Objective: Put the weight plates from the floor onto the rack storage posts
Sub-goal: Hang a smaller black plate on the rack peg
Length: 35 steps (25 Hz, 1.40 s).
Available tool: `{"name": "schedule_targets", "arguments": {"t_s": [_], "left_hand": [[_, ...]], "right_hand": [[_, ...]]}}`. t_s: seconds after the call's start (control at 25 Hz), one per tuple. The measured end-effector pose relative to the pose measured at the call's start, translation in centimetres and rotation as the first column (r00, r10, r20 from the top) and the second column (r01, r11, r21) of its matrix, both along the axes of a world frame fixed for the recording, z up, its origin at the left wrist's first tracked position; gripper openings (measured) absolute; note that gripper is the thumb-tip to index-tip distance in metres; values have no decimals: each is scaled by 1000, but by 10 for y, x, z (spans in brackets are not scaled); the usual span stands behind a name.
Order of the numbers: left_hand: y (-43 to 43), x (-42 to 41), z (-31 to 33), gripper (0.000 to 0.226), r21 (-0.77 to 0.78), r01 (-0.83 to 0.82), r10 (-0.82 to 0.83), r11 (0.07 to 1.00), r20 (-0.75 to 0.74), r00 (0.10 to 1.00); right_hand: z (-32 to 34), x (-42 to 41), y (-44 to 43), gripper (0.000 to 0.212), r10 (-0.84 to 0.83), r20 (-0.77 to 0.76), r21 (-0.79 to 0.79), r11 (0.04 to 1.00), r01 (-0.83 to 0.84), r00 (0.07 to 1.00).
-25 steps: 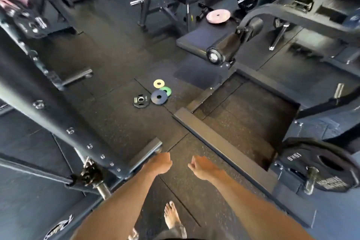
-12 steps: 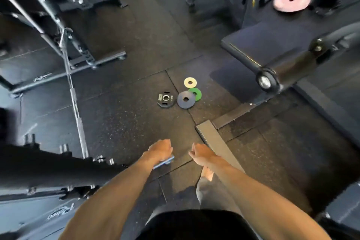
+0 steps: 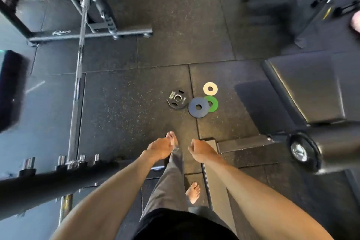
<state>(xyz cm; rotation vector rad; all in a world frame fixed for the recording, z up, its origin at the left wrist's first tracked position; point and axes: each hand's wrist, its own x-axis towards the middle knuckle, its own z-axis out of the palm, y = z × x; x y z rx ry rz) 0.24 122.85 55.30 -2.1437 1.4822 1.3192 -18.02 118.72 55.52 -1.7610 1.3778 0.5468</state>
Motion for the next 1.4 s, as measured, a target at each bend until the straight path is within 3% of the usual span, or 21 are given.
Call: {"name": "schedule_targets", "arguments": {"t_s": [0.16,0.24,0.32,0.52,0.68,0.76,0.84,0.92,0.96,1.08,1.2,1.4], "left_hand": [[-52,21,-49,67,37,-171,173,985,-74,982],[-85,30,-60,49,112,-191,199,975,-67,978],[-120,41,-75,34,80,-165,170,983,-55,984],[-209,59,-119,27,129,-164,176,978,-84,981],[-257,57,-191,29,163,-198,214,966,-85,973],[-275,52,-250,30,196,-247,267,949,-84,960],[-289,51,-315,31,249,-330,356,910,-64,932],[-302,51,-386,29,311,-456,492,834,-45,869],[-309,51,-426,29,338,-540,583,771,-34,812],[-339,55,-508,31,414,-788,868,456,-9,497],[-360,57,-572,43,383,-896,968,225,16,250],[-368,55,-630,28,255,-954,984,157,40,173]], "right_hand": [[-35,11,-60,30,5,-32,53,999,-3,999],[-51,24,-90,31,7,-59,98,995,-1,998],[-64,40,-125,29,-9,-32,100,995,12,999],[-120,79,-204,27,-16,26,111,994,13,1000],[-215,91,-239,36,1,-7,185,983,0,1000],[-300,89,-250,49,19,-45,165,986,-11,999],[-356,90,-271,41,-5,-82,181,983,20,997],[-392,98,-305,23,1,-75,143,990,10,997],[-425,100,-320,26,-27,-75,109,993,35,997],[-504,109,-372,39,-102,-94,-64,993,96,990],[-578,130,-419,37,-189,-91,-189,967,169,978],[-643,155,-453,48,-73,-188,-281,960,17,979]]}}
